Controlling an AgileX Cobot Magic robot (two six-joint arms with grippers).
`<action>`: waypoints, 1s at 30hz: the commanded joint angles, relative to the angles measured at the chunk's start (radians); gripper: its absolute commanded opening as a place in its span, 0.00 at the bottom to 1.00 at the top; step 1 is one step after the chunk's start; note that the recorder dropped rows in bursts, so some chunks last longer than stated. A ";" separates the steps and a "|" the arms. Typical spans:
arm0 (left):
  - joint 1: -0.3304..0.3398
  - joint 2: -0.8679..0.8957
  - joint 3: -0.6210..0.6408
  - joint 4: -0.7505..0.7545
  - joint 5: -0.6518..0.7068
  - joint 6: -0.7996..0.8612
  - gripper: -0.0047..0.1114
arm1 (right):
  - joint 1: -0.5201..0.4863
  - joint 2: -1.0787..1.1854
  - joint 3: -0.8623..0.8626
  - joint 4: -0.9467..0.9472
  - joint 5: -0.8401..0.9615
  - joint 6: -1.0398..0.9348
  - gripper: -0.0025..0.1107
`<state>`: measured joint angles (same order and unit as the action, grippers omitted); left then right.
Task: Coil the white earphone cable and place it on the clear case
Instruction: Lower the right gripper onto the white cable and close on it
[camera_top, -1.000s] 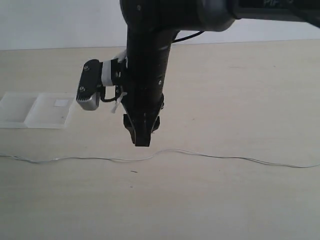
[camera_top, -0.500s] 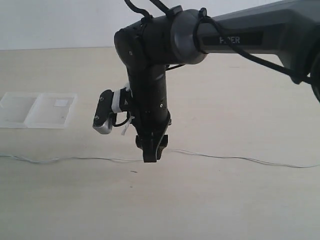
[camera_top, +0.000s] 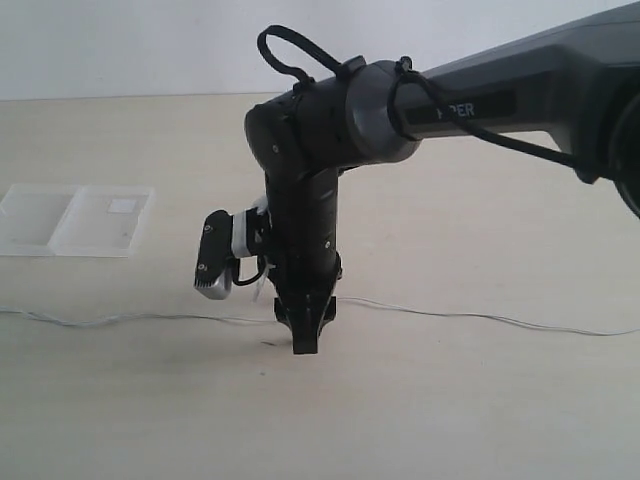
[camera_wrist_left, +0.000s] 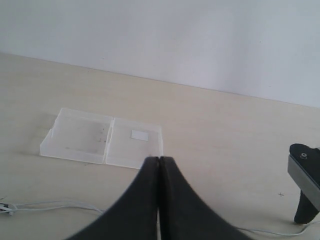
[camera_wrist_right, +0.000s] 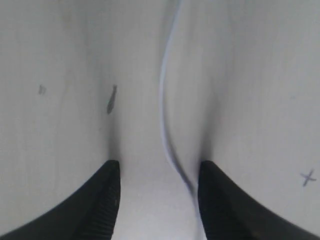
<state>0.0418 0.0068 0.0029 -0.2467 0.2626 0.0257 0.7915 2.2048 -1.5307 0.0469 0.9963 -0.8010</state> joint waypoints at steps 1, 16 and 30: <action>-0.002 -0.007 -0.003 -0.001 -0.003 0.000 0.04 | -0.001 0.001 0.007 0.008 -0.114 -0.009 0.44; -0.002 -0.007 -0.003 -0.001 -0.003 0.000 0.04 | -0.001 0.030 0.007 0.031 -0.083 -0.025 0.36; -0.002 -0.007 -0.003 -0.001 -0.003 0.000 0.04 | -0.001 0.045 0.007 0.023 -0.048 -0.026 0.02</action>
<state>0.0418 0.0068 0.0029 -0.2467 0.2626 0.0257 0.7915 2.2233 -1.5307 0.0850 0.9365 -0.8196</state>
